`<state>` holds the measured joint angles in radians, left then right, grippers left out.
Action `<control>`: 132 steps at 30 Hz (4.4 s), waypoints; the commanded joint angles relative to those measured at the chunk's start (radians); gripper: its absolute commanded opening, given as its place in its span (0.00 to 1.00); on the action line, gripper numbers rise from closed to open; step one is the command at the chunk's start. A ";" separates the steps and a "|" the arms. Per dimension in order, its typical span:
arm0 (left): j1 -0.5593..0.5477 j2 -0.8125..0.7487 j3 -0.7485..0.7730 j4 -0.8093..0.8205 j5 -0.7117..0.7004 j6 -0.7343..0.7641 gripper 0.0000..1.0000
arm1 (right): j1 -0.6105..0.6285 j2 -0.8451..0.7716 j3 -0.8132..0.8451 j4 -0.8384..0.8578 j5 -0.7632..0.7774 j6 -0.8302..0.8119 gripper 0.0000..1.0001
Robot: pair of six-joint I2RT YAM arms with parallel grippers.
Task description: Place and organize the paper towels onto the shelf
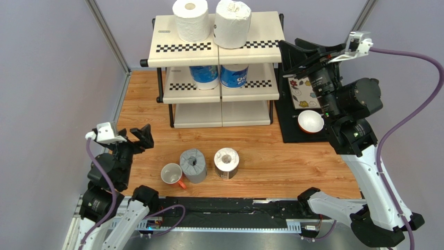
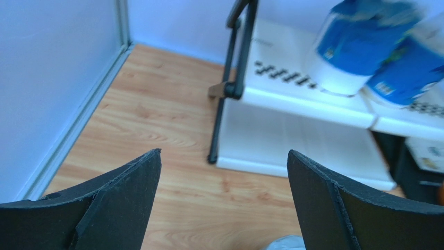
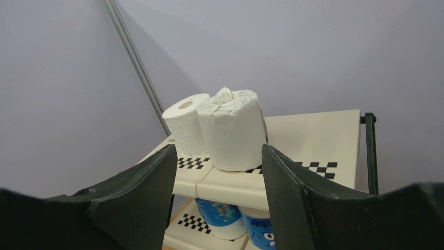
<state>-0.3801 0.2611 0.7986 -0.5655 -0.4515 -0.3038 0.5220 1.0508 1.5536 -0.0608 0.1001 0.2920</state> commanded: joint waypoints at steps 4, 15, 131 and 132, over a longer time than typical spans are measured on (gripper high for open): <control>0.001 0.081 0.209 0.070 0.235 -0.092 0.99 | -0.004 -0.051 -0.092 -0.045 0.042 -0.013 0.64; 0.001 0.426 0.528 0.159 0.398 -0.038 0.99 | -0.004 -0.080 -0.147 -0.059 0.044 0.012 0.65; 0.264 1.494 1.191 0.859 1.050 -0.860 0.91 | -0.158 -0.069 -0.322 -0.047 -0.068 0.188 0.68; 0.264 1.491 1.188 0.857 1.050 -0.860 0.91 | -0.158 -0.069 -0.323 -0.047 -0.069 0.187 0.68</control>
<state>-0.1036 1.8206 2.0003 0.2760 0.5659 -1.1801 0.3687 1.0035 1.2400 -0.1375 0.0425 0.4675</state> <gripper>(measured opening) 0.915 0.681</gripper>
